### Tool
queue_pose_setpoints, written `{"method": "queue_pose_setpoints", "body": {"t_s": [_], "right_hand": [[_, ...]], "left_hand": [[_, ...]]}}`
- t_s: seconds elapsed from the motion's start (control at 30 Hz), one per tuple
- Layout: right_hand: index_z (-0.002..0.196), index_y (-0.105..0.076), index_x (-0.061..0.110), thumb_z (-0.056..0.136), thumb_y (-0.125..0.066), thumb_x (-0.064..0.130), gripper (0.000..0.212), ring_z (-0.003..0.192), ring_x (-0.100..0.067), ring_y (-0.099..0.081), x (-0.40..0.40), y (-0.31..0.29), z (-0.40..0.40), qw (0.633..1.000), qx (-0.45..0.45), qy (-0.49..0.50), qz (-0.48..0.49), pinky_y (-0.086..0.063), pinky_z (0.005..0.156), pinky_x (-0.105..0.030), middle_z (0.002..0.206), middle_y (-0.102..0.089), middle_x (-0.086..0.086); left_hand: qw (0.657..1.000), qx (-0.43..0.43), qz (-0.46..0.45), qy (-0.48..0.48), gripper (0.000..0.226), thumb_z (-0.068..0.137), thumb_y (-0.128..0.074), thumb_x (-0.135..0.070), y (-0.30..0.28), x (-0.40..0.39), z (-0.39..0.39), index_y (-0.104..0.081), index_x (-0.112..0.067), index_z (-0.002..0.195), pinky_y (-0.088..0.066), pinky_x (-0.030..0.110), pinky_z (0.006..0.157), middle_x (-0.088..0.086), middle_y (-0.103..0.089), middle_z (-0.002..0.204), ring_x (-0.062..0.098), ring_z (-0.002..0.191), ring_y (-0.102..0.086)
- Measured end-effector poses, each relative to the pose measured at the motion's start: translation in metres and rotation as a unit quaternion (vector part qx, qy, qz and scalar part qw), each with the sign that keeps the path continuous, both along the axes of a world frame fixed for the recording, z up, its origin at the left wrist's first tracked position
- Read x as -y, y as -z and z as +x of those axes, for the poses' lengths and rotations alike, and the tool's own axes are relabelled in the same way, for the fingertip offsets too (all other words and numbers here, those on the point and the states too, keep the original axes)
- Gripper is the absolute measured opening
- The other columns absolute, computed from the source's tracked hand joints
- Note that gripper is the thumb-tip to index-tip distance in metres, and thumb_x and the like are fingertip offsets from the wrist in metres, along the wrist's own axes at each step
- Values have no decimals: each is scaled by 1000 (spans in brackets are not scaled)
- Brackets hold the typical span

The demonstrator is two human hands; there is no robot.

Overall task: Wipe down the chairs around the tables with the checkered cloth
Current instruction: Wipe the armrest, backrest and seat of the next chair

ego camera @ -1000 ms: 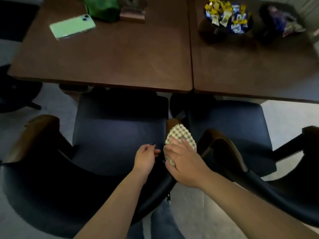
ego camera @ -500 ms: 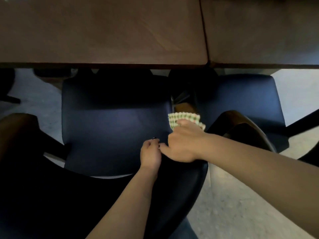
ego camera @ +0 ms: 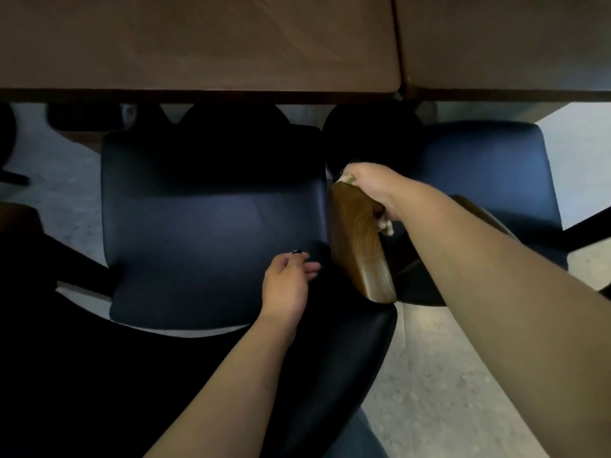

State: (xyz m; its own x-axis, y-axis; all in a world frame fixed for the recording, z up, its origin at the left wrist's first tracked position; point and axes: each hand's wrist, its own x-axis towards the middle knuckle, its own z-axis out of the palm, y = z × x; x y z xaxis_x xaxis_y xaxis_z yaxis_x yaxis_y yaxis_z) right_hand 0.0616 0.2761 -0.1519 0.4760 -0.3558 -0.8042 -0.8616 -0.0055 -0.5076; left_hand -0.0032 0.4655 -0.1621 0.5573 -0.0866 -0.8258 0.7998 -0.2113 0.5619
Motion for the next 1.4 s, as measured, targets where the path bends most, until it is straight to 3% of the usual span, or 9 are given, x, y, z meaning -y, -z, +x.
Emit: {"method": "queue_pose_setpoints", "body": {"t_s": [0.27, 0.43, 0.53, 0.67, 0.8, 0.93, 1.17, 1.27, 1.4], "right_hand": [[67, -59, 19, 77, -57, 41, 25, 64, -19, -55, 3, -7, 28, 924, -23, -364, -118, -39, 56, -27, 71, -58, 0], [90, -70, 14, 75, -53, 36, 32, 85, -28, -59, -43, -31, 12, 677, 38, -662, -321, -43, 64, -27, 92, -65, -10], [72, -62, 13, 74, -48, 38, 28, 91, -31, -60, -59, -53, -21, 623, 88, -701, -336, -47, 83, -35, 86, -64, -7], [79, -72, 24, 82, -39, 41, 37, 112, -18, -51, -47, -63, -64, 672, 163, -651, -313, -22, 111, -38, 96, -67, 3], [126, -62, 19, 91, -50, 21, 37, 139, -21, -29, -30, -45, -57, 849, 195, -412, -268, -13, 117, -38, 143, -46, -3], [85, -61, 23, 94, -44, 15, 21, 98, -24, -59, -17, -20, -28, 985, 109, -77, -111, -43, 99, -37, 92, -60, -3], [68, -56, 12, 91, -47, 10, 24, 45, -19, -53, -12, -2, -44, 925, 124, 307, 185, -45, 45, -19, 56, -52, -6], [89, -59, 11, 95, -43, 12, 18, 74, -21, -63, -19, 3, -54, 952, 132, 264, 77, -55, 68, -31, 81, -64, -6], [104, -66, 18, 92, -48, 13, 22, 104, 2, -55, -38, -7, -74, 933, 310, 168, -69, -40, 83, -7, 105, -65, 11]], "left_hand": [[1000, -8, 4, -23, 19, 99, -44, -22, 2, -3, 4, -60, -16, 106, -49, 26, 76, 3, -72, 97, 15, 91, -67], [999, -11, 11, -40, 19, 98, -45, -24, 9, -6, 7, -61, -17, 106, -48, 27, 72, 2, -73, 95, 15, 91, -68], [999, -22, 3, -44, 23, 97, -46, -25, 11, -6, 8, -60, -14, 111, -50, 30, 73, 4, -73, 96, 17, 93, -68], [997, -46, -21, -55, 25, 95, -51, -26, 9, -5, 8, -60, -11, 113, -53, 38, 89, 8, -73, 101, 22, 98, -68], [999, -25, -34, -14, 23, 95, -54, -30, 3, -4, 5, -62, -16, 111, -49, 27, 78, 1, -74, 99, 13, 95, -69], [996, 0, -80, 40, 20, 97, -52, -29, -1, -1, 2, -65, -21, 110, -47, 21, 75, -3, -75, 101, 10, 97, -69], [976, 34, -125, 174, 36, 99, -49, -28, -1, 0, -2, -57, -32, 134, -38, 22, 104, -12, -62, 130, 1, 120, -56], [968, 69, -94, 222, 38, 100, -46, -31, -3, 0, -1, -51, -37, 138, -35, -1, 88, -23, -52, 136, -19, 116, -45], [968, 91, -78, 220, 37, 103, -38, -23, -5, 1, -1, -53, -25, 137, -36, -6, 76, -21, -60, 124, -25, 100, -52]]}}
